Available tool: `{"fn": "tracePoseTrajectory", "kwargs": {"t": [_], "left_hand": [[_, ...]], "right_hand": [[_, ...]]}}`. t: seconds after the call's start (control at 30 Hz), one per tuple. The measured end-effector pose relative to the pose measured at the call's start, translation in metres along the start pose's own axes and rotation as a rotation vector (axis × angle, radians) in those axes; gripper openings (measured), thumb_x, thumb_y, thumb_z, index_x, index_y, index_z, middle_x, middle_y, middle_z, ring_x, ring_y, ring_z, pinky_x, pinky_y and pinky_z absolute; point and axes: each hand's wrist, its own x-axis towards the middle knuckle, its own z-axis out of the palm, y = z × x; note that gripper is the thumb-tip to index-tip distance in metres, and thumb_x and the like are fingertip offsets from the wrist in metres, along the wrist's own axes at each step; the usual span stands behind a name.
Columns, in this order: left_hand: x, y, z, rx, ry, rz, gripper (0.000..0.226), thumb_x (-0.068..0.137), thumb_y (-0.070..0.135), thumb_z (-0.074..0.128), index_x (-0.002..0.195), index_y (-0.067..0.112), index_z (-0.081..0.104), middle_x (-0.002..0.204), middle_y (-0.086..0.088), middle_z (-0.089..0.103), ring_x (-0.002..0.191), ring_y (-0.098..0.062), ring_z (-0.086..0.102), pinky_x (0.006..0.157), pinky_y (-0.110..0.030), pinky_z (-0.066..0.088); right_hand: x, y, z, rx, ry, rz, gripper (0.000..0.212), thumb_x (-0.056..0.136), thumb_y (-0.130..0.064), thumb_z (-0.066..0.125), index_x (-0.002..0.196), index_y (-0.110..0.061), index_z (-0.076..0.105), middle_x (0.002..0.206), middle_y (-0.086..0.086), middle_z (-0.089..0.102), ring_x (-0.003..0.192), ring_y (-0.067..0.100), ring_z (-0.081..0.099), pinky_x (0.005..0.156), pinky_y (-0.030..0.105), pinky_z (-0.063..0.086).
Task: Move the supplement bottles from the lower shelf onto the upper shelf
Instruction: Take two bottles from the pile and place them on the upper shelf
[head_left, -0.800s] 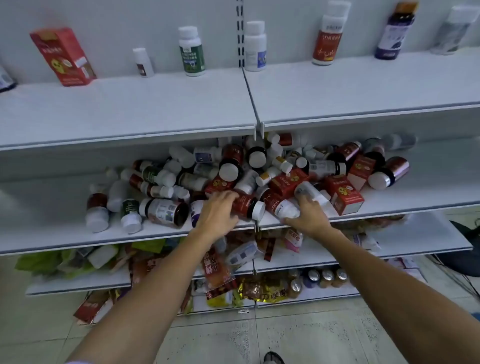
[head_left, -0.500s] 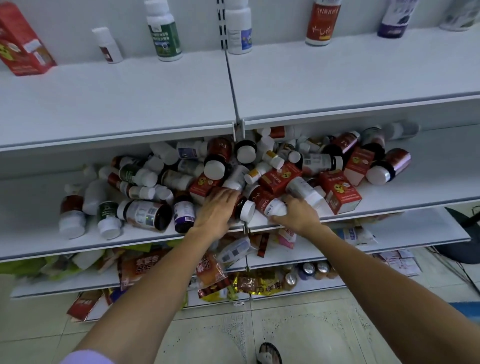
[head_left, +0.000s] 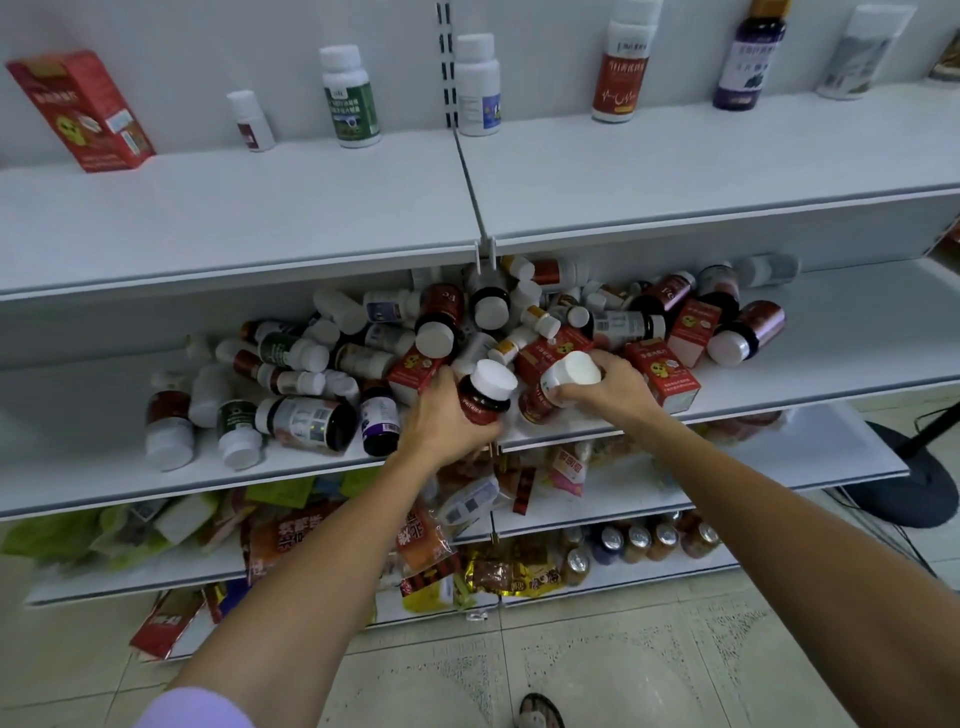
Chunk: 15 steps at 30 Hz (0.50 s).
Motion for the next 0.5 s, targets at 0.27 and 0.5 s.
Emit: {"fn": "tracePoseTrajectory", "kwargs": {"t": [0.27, 0.5], "left_hand": [[-0.048, 0.016, -0.045, -0.473, -0.084, -0.074, 0.043, 0.071, 0.04, 0.076, 0.104, 0.022, 0.055, 0.088, 0.008, 0.061, 0.082, -0.01, 0.058, 0.076, -0.027, 0.043], [-0.094, 0.038, -0.086, -0.642, -0.076, 0.041, 0.042, 0.072, 0.035, 0.078, 0.102, 0.02, 0.053, 0.096, 0.001, 0.063, 0.092, -0.018, 0.061, 0.082, -0.031, 0.049]], "right_hand": [[-0.05, -0.037, -0.018, 0.576, 0.014, 0.133, 0.026, 0.081, -0.01, 0.062, 0.106, -0.003, 0.056, 0.101, 0.011, 0.06, 0.093, 0.023, 0.057, 0.073, 0.032, 0.048], [-0.105, -0.07, -0.038, 0.731, 0.087, 0.082, 0.01, 0.084, -0.02, 0.057, 0.091, -0.013, 0.057, 0.089, 0.009, 0.059, 0.08, 0.02, 0.058, 0.084, 0.04, 0.05]]}}
